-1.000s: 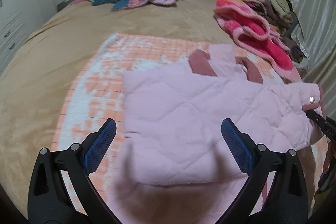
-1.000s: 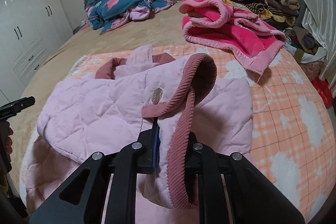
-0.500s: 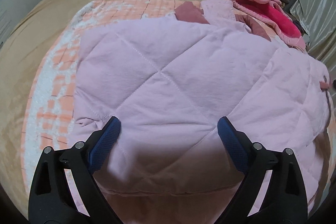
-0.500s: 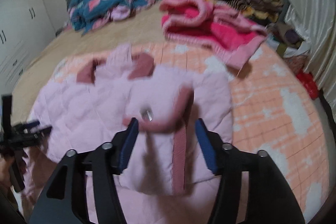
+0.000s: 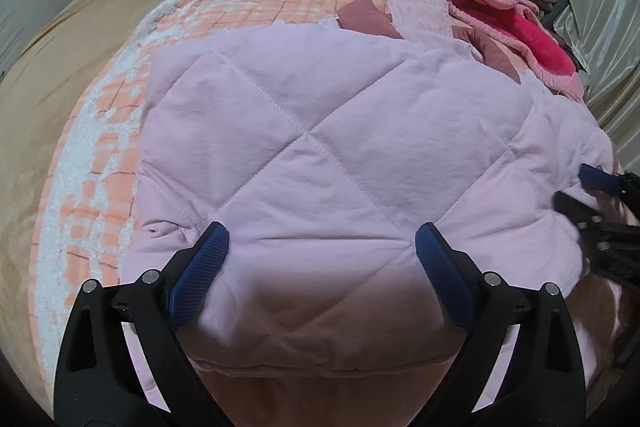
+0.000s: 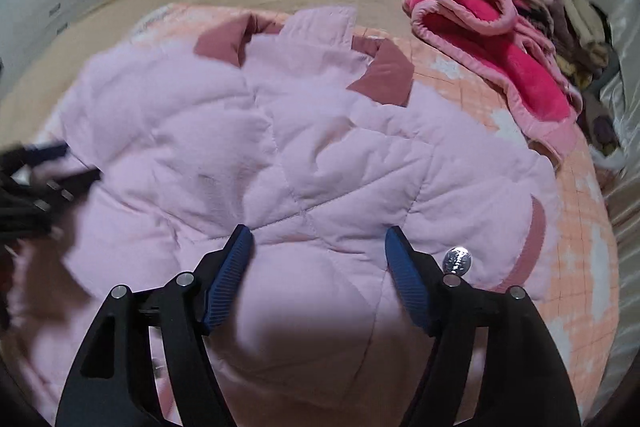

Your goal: Fold large clothes

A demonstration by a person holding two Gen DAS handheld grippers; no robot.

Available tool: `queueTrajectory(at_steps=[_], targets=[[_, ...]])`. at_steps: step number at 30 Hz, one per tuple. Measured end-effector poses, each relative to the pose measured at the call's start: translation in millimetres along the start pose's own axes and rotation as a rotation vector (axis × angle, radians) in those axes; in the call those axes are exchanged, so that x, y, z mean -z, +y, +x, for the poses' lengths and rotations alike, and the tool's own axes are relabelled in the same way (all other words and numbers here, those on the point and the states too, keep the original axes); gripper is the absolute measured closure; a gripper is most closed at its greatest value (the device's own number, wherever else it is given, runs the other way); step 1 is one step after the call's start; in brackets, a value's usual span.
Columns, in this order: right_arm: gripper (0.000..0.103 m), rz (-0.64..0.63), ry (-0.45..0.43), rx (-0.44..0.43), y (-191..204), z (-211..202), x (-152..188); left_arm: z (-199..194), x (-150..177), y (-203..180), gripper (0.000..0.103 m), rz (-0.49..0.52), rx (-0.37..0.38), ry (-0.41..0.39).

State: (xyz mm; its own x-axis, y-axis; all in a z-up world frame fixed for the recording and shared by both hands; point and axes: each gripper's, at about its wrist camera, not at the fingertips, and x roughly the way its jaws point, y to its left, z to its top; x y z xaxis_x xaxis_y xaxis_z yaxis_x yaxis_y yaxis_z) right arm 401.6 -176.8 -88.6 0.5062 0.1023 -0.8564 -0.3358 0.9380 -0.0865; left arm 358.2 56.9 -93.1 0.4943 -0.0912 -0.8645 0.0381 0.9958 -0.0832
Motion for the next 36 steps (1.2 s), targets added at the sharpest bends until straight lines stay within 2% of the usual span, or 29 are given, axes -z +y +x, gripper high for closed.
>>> queueTrajectory(at_steps=[6,9,12,15,19,22,27,36], targets=[[0.033,0.041,0.013,-0.022,-7,11,-1,-7,-5,-1,0.014,0.035,0.012,0.006],[0.033,0.061,0.004,-0.071,-15,-12,-3,-28,-6,4,0.014,0.032,0.017,-0.021],[0.032,0.083,-0.069,-0.111,-16,-42,8,-44,0,9,0.014,0.016,0.023,-0.046],[0.030,0.091,-0.117,-0.147,-14,-65,23,-42,11,7,0.014,0.010,0.058,-0.023],[0.030,0.117,-0.055,-0.168,-10,-56,38,-30,21,-3,0.010,0.060,0.018,-0.011],[0.029,0.172,0.007,-0.159,-13,-36,47,-24,24,-2,0.009,0.046,0.022,-0.008],[0.027,0.178,-0.005,-0.128,-7,-22,53,-25,26,-3,0.009,0.049,0.020,-0.020],[0.026,0.183,-0.018,-0.112,-6,-23,59,-53,32,0,0.009,-0.020,0.037,-0.024]])
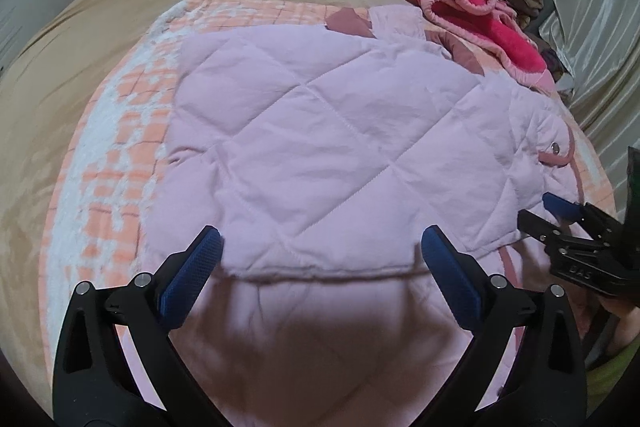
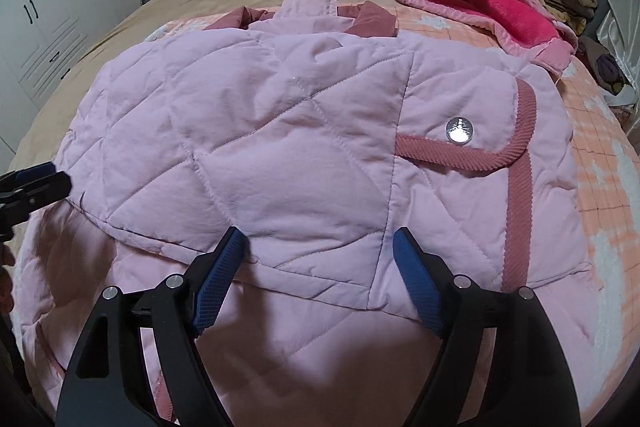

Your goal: Fold large clothes

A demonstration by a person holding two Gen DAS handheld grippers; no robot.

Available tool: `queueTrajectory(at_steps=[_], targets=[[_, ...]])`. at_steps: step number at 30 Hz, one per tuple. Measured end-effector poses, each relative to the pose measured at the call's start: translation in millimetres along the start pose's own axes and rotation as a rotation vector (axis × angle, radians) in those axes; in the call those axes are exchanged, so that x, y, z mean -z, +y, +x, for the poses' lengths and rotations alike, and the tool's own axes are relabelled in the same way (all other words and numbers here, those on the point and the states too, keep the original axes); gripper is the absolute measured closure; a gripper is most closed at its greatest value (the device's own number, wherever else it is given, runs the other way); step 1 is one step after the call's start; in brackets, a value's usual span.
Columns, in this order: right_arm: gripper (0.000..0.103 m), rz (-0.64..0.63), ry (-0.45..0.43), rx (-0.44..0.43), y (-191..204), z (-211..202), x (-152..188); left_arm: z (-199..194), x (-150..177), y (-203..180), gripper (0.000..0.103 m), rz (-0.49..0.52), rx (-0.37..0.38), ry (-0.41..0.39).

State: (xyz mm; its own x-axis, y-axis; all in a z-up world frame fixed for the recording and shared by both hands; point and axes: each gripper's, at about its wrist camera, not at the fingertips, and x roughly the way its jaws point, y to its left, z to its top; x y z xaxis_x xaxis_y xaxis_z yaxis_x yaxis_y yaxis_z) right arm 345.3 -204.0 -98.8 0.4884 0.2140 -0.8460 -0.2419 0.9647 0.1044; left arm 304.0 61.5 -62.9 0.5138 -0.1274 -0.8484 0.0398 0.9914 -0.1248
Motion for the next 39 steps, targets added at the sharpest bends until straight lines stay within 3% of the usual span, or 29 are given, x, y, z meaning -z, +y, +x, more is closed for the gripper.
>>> queueTrajectory(at_steps=[8,11,16,23,39], targets=[[0.016,-0.005,0.019,0.014,2,-6,3,-20,17,1,0.009,-0.010,-0.016,-0.020],[0.006,-0.011,0.031,0.017,6,-6,8,-26,23,0,0.009,-0.011,-0.013,-0.024],[0.005,-0.065,0.024,0.056,18,-13,17,-37,30,-2,0.009,0.008,-0.025,-0.038],[0.005,0.016,-0.007,-0.021,9,-40,23,-56,36,0,0.009,-0.007,-0.017,-0.065],[0.005,0.043,-0.147,-0.057,14,-106,33,-79,52,4,0.009,-0.031,-0.009,-0.100]])
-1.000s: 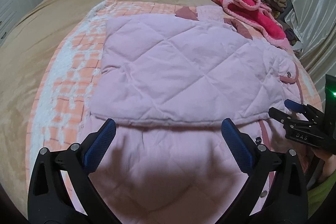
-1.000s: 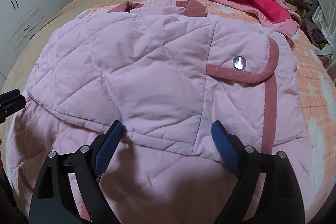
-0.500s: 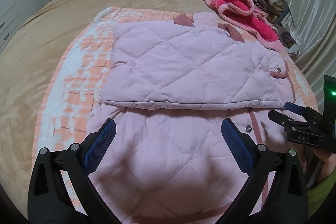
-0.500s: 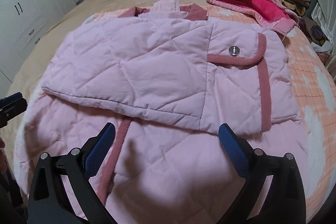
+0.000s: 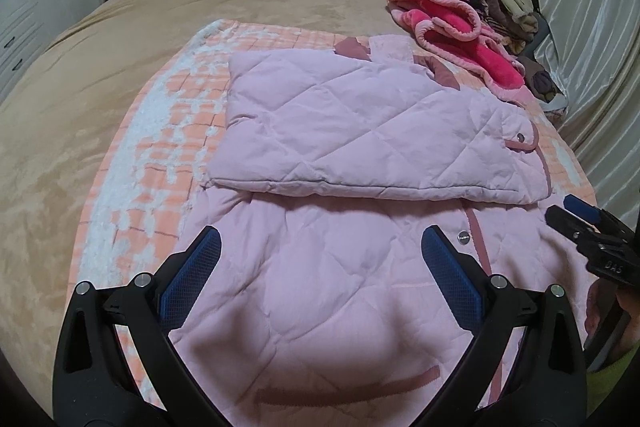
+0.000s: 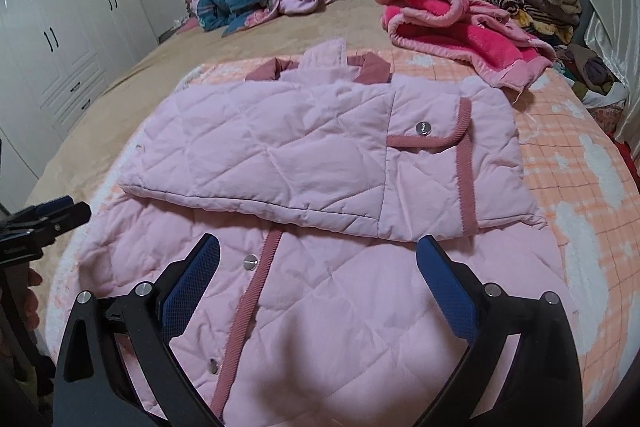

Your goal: Fold large clothes

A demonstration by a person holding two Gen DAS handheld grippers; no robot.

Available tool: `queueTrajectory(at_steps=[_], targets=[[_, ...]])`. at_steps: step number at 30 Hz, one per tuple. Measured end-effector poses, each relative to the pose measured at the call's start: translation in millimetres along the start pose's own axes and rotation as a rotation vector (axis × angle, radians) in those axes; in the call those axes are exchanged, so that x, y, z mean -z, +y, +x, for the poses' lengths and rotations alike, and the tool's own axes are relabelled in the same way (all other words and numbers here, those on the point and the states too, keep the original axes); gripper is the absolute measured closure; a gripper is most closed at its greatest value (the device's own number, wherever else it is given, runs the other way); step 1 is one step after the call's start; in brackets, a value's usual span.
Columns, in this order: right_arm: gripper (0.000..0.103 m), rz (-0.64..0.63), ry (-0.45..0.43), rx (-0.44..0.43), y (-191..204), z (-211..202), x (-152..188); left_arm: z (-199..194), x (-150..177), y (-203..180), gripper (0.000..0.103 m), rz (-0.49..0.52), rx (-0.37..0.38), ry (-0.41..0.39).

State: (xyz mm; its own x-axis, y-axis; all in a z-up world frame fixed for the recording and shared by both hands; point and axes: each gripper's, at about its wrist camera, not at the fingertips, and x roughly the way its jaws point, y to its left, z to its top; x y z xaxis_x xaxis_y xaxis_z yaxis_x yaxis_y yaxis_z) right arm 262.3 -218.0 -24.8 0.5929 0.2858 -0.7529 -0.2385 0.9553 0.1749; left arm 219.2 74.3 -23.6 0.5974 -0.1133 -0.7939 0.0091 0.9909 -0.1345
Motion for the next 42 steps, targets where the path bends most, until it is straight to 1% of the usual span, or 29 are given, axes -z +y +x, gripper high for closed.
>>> queueTrajectory(at_steps=[8,16,26,32,42], targets=[[0.005,0.013,-0.055,0.007,1,-32,7,-17,6,-3,0.009,0.000,0.004,-0.020],[0.005,-0.019,-0.105,0.032,6,-60,9,-33,15,-8,0.009,0.008,0.008,-0.042],[0.005,-0.030,-0.153,0.026,13,-91,14,-53,26,-13,0.009,0.018,0.008,-0.071],[0.005,-0.029,-0.171,0.025,13,-106,18,-64,33,-15,0.009,0.024,0.007,-0.086],[0.004,-0.030,-0.185,0.035,9,-126,36,-78,46,-16,0.009,0.027,0.005,-0.107]])
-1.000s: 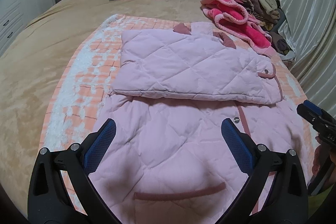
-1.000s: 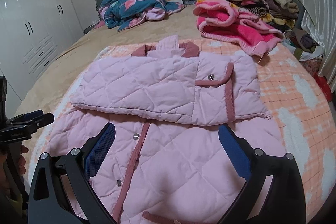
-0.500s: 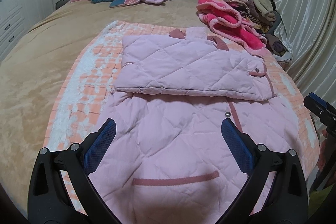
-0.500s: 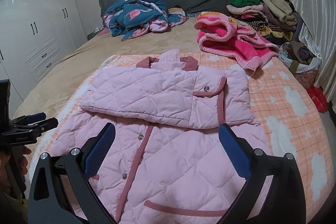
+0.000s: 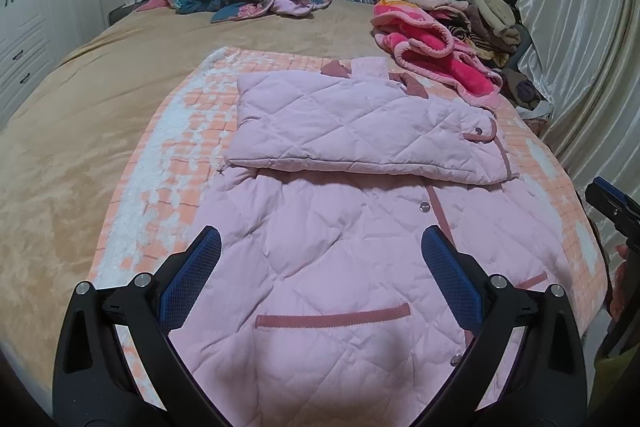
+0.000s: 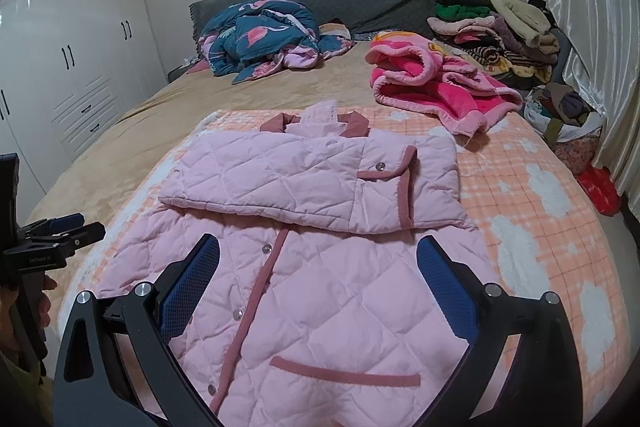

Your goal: Fold large clothes

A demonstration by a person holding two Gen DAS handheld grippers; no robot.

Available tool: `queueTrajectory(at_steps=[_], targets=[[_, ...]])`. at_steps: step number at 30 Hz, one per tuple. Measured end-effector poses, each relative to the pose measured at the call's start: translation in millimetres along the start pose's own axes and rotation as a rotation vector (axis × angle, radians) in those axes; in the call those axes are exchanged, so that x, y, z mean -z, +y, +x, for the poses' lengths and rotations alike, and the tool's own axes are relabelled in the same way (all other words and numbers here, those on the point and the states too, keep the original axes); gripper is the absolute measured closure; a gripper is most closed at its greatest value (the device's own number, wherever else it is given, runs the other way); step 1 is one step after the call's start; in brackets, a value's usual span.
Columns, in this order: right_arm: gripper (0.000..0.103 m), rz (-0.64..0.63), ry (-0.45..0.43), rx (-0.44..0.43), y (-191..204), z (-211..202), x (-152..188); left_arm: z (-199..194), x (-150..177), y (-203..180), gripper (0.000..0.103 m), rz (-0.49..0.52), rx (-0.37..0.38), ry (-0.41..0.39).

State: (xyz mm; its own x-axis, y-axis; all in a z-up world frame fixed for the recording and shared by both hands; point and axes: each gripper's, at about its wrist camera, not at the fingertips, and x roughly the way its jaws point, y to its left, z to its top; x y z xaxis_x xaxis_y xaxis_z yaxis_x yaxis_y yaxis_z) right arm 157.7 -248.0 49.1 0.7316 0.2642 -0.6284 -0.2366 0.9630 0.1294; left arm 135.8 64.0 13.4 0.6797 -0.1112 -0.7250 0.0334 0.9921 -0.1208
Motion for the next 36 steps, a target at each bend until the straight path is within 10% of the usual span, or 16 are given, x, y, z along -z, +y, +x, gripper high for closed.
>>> queueTrajectory(at_steps=[36], targets=[[0.004,0.035,0.122,0.084,-47,-10,71,1,70,-22,0.009,0.086,-0.048,0.057]])
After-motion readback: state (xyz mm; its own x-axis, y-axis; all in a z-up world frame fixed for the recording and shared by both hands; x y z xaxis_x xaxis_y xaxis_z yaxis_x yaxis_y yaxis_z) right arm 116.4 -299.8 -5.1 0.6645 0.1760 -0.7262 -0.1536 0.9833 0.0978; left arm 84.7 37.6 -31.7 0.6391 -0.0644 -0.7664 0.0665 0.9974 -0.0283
